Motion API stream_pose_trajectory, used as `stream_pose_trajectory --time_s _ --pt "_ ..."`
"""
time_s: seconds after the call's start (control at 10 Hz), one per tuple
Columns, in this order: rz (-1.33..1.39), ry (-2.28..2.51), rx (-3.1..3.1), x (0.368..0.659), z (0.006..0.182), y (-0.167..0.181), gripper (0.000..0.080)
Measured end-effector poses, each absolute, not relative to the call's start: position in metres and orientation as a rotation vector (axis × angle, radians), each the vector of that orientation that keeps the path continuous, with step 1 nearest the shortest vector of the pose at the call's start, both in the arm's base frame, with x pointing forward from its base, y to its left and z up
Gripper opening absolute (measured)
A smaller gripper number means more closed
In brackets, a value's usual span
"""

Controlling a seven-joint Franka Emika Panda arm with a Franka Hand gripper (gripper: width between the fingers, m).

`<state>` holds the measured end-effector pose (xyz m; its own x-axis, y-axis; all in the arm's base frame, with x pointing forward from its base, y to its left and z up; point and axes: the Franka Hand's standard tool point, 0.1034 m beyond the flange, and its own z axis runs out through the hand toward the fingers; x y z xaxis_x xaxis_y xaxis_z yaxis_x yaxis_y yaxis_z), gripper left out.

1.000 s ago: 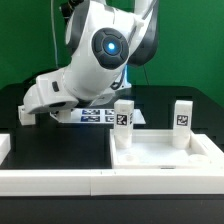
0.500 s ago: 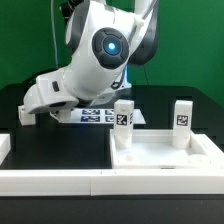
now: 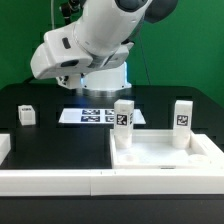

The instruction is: Assemble square table

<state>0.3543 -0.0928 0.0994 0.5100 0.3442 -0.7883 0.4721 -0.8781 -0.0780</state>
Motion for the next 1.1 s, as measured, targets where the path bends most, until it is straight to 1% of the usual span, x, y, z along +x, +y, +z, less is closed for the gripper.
stream_pose_trajectory --time_s 0.1,0.2,0.3,0.4,0.6,0.7,0.8,1.1 --pt "-1.262 0.718 2.621 0.359 0.098 -0.093 0.0290" --pt "-1.145 0.752 2.681 0.365 0.097 -0.093 0.0290" --pt "-1.073 0.763 2.719 0.368 0.105 -0.089 0.0290" --pt "-0.972 0.789 2.744 0.391 0.127 -0.076 0.0290" --pt "-0.755 0.796 2.810 0.437 0.163 -0.045 0.0290" --pt "-0.675 0.817 2.818 0.450 0.171 -0.040 0.0290" --pt "-0.585 0.836 2.846 0.451 0.166 -0.043 0.0290" --pt "-0.332 0.846 2.927 0.453 0.167 -0.045 0.0290"
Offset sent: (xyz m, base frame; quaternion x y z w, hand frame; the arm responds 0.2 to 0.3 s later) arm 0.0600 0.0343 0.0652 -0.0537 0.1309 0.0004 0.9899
